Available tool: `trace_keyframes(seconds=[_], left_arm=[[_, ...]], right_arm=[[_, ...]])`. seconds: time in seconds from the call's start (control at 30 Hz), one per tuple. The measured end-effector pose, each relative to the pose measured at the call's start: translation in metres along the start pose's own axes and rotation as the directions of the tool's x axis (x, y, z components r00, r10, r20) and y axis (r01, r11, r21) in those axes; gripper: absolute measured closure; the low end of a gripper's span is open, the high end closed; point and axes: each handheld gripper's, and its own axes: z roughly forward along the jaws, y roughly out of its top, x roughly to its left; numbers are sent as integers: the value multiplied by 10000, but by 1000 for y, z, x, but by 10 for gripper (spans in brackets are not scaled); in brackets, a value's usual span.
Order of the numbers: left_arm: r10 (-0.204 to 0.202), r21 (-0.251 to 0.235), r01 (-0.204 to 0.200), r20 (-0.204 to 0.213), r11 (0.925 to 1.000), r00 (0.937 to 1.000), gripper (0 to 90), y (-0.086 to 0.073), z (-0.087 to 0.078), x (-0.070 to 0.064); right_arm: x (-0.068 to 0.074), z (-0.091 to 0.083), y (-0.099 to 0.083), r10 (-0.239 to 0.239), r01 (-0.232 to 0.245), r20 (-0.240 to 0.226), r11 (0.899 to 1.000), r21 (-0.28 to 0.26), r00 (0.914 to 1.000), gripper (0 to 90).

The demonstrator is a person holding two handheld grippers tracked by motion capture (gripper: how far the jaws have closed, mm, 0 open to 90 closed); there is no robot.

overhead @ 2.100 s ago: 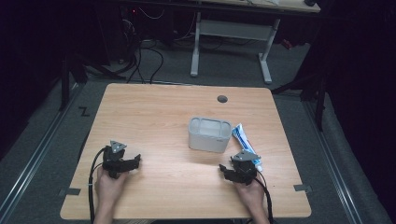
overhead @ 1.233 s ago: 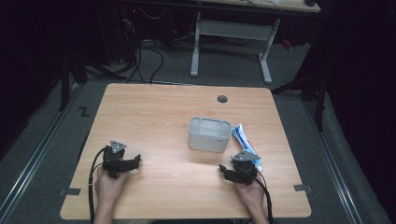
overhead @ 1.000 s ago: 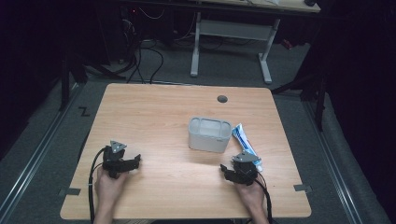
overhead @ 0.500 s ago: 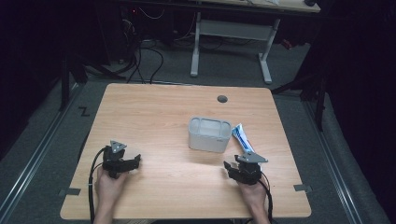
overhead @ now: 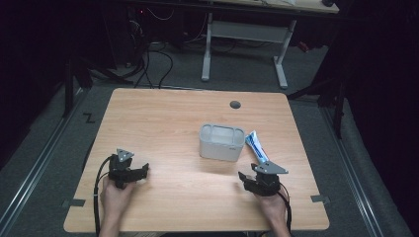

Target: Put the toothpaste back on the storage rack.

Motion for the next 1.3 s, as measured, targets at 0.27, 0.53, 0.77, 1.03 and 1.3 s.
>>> trace_keyframes(seconds=[0.27,0.53,0.77,1.03,1.3], left_arm=[[5,2,-5,4,10000,10000,172,0,0,0],[4,0,-4,4,10000,10000,172,0,0,0],[3,0,-3,5,10000,10000,171,0,0,0],[4,0,-4,8,10000,10000,171,0,0,0],[8,2,-8,7,10000,10000,171,0,0,0]], right_arm=[[-6,-6,0,-38,40,-206,10000,70,9998,413],[-14,-11,0,151,-139,-416,9994,310,9990,442],[-20,-18,0,334,-328,-223,9991,260,9992,437],[-25,-18,1,234,-222,-240,9985,494,9994,413],[-29,-22,8,-3,0,70,9992,393,10000,438]])
